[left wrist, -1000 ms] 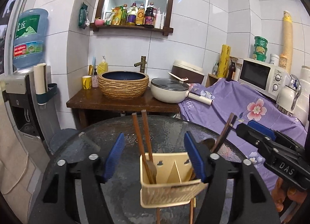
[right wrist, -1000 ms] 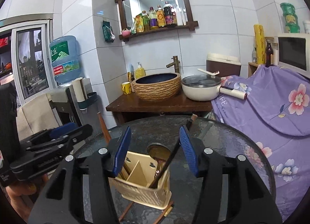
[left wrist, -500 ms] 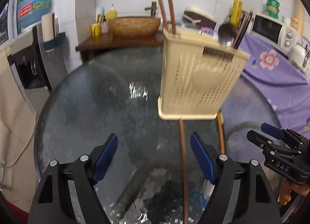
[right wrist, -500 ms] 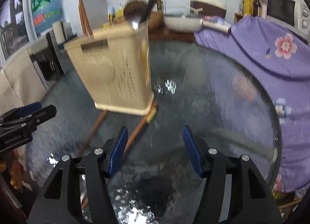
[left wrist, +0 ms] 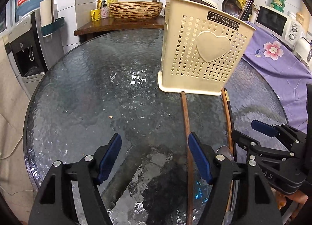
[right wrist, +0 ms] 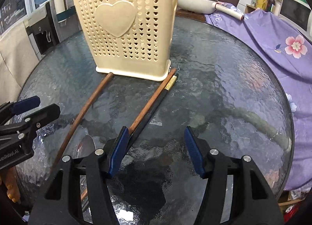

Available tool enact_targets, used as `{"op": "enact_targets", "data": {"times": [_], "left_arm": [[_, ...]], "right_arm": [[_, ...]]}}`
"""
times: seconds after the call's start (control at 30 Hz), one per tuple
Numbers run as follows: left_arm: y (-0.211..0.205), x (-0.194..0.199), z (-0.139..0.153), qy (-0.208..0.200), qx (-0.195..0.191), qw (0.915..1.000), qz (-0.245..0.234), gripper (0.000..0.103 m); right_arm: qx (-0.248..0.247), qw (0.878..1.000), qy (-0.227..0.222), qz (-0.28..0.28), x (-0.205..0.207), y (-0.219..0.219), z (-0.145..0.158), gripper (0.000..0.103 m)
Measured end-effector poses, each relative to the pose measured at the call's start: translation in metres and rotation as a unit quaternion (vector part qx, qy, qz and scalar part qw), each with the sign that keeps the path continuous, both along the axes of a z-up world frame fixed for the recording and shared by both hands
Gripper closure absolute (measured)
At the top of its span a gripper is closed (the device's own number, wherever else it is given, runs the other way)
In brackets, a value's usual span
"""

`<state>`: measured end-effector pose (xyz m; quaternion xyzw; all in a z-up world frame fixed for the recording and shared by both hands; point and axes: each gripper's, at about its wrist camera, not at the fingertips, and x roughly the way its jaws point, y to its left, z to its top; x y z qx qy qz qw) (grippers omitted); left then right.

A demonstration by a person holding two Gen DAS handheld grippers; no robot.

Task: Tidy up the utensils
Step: 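Grasp a wooden chopstick with the left tool while the right tool grasps a gold-tipped black chopstick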

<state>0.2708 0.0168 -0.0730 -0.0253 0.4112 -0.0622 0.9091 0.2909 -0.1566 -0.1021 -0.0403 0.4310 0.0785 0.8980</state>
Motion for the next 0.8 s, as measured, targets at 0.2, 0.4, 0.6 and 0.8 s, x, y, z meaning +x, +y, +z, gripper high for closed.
{"op": "enact_targets", "data": {"times": [0.2, 0.4, 0.6, 0.8], "left_arm": [[-0.006, 0.001, 0.0, 0.002, 0.005, 0.9999, -0.009, 0.034], [-0.015, 0.012, -0.002, 0.009, 0.006, 0.9998, -0.014, 0.04], [-0.025, 0.035, -0.006, 0.026, 0.01, 0.9992, -0.027, 0.052], [-0.033, 0.055, -0.009, 0.041, 0.01, 0.9984, -0.037, 0.059]], "right_arm": [[-0.012, 1.0, 0.017, -0.01, -0.004, -0.031, 0.002, 0.044], [0.025, 0.999, 0.016, -0.043, 0.008, -0.056, 0.01, 0.044], [0.07, 0.993, 0.03, -0.091, 0.033, -0.066, 0.005, 0.05], [0.051, 0.992, 0.034, -0.107, 0.058, -0.06, 0.003, 0.055]]}}
